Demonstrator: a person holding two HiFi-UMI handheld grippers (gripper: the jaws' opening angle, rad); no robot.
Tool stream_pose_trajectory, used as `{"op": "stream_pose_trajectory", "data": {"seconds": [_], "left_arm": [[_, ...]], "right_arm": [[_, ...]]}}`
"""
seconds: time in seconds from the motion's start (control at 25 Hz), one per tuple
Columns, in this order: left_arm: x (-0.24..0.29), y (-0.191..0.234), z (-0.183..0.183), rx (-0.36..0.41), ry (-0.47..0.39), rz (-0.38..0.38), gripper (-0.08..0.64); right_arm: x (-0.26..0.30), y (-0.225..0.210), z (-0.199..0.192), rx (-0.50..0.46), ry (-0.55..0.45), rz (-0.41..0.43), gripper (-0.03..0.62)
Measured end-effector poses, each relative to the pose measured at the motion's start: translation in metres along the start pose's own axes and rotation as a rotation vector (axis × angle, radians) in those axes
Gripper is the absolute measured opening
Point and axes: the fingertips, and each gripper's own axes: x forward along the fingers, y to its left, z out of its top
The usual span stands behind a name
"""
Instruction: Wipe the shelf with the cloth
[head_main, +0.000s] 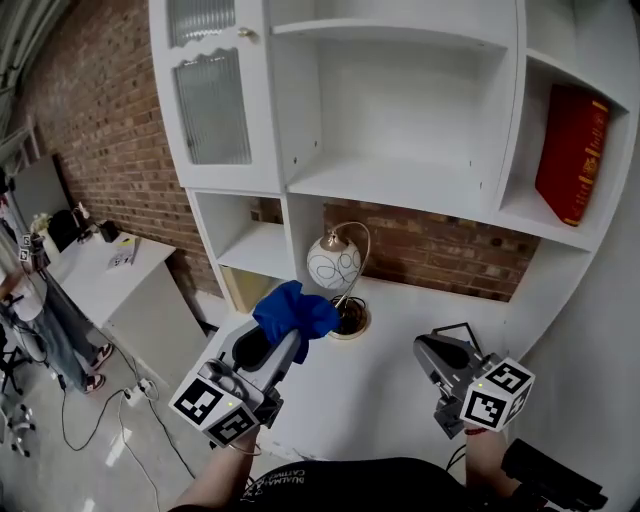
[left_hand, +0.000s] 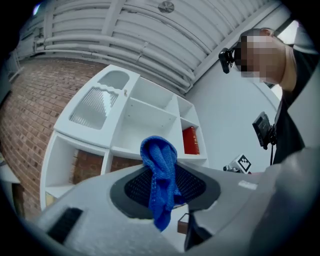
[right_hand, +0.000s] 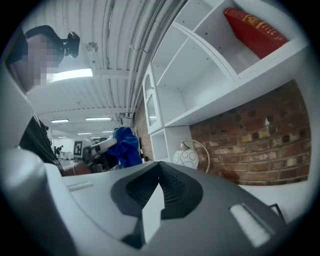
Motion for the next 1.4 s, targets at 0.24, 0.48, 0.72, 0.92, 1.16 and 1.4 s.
{"op": "stream_pose_trajectory", "data": {"seconds": [0.24, 0.48, 0.72, 0.92, 1.16, 1.4], "left_arm": [[0.101, 0.015, 0.081, 0.249, -0.021, -0.098, 0.133], [0.193, 0.074, 0.132, 0.312, 0.068, 0.014, 0.13], [0.266, 0.114, 0.141, 0.186, 0.166, 0.034, 0.129], [0.335, 0.14, 0.126, 0.134, 0.302, 0.011, 0.129], [0.382, 0.203, 0.069, 0.147, 0.614, 0.14, 0.127], [0.39, 0.238, 0.023, 0.142, 0.781, 0.205, 0.126]], "right_arm": [[0.032, -0.02, 0.004, -0.007, 0.042, 0.072, 0.008], [0.066, -0.01, 0.056, -0.004, 0.014, 0.188, 0.008], [0.079, 0.014, 0.111, 0.028, 0.096, 0.311, 0.008], [0.085, 0.016, 0.131, -0.096, 0.036, 0.284, 0.008], [0.093, 0.019, 0.087, -0.063, 0.144, 0.282, 0.008], [0.091, 0.02, 0.076, -0.059, 0.176, 0.258, 0.008]]}}
